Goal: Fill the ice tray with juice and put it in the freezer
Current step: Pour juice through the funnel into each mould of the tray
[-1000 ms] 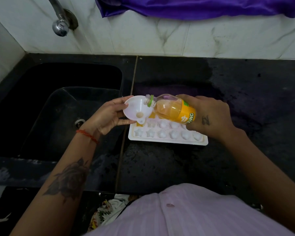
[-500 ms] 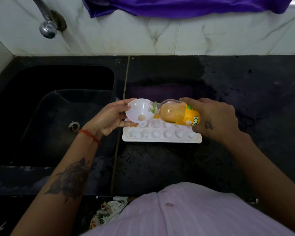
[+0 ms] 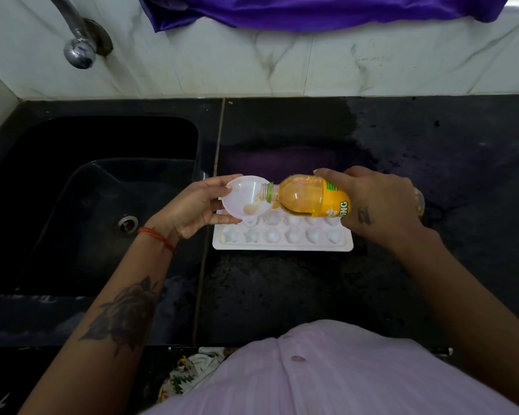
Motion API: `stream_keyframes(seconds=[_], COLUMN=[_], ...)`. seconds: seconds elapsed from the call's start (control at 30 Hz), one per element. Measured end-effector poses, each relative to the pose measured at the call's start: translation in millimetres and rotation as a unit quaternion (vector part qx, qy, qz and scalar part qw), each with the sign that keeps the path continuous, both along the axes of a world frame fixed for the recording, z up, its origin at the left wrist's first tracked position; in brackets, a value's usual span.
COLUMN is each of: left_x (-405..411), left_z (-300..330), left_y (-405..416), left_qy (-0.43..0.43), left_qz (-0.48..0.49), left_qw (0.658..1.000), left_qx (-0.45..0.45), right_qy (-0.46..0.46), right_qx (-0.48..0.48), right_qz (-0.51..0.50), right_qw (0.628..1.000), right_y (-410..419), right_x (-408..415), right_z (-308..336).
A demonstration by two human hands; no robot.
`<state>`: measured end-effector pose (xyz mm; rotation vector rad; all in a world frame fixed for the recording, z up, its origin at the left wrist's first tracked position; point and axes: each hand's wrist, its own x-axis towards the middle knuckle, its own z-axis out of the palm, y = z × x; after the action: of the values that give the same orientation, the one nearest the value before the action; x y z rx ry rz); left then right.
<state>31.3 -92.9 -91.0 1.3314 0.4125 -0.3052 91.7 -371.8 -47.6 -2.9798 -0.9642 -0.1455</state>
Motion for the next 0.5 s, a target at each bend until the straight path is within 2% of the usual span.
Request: stream_keyframes(seconds=[0.23,0.5], left_x=[1.7,4.8], left_z=[-1.5,1.8], left_y=[-2.7,-3.8], left_qy=[-0.003,-0.023], left_qz=[0.026,0.034], left_qw=[0.999,0.996], left_qx=[0.043,0.082], right_qy=[0.0,0.08], right_qx=[0.008,0.067], right_qz=[0.0,-0.026], right_qw=[1.0,0.994], right_y=[0.6,-0.5], right_x=[-0.3,-5.5], right_z=[0.2,-8.5])
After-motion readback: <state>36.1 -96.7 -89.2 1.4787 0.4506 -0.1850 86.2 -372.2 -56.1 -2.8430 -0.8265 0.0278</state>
